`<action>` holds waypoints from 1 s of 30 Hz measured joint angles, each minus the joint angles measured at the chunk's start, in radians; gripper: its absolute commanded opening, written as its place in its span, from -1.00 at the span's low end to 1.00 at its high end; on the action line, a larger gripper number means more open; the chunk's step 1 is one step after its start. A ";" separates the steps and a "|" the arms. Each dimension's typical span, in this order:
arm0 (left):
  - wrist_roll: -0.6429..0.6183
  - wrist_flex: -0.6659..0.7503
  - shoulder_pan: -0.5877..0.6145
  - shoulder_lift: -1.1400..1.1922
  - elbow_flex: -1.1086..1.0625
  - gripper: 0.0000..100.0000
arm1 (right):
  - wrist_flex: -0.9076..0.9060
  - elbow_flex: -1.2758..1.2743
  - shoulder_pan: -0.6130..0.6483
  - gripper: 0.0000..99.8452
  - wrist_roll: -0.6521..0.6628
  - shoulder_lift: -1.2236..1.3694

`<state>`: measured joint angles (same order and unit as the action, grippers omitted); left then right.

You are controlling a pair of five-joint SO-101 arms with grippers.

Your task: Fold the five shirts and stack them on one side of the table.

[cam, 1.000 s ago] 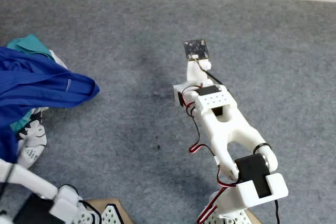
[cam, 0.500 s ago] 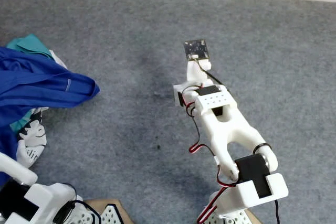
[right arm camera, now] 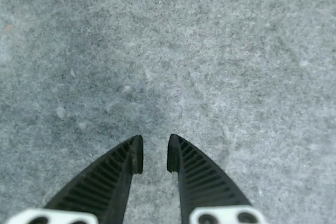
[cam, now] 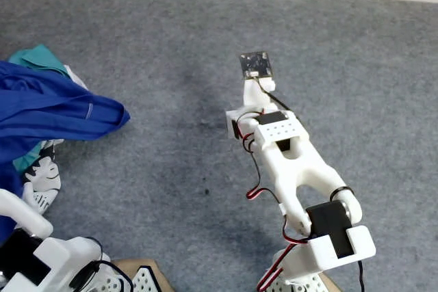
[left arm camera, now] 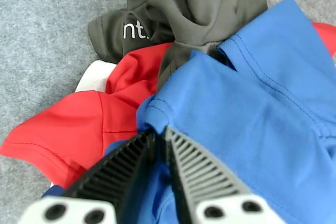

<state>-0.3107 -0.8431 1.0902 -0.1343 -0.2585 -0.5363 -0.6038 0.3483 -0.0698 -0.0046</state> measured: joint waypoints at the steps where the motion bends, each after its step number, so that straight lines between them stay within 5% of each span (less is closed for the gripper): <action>1: 0.000 0.000 -0.003 0.000 0.000 -0.95 | 0.000 0.000 0.000 -0.81 0.000 0.000; 14: 0.000 -0.071 -0.213 -0.121 0.000 -0.99 | 0.002 0.000 -0.002 -0.81 0.000 0.066; 30: 0.002 -0.322 -1.080 -0.302 0.000 -0.98 | 0.002 0.000 -0.058 -0.81 0.000 0.071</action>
<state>-0.3092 -1.1653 0.0100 -0.4365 -0.2585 -0.5347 -0.6038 0.2900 -0.0698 0.0660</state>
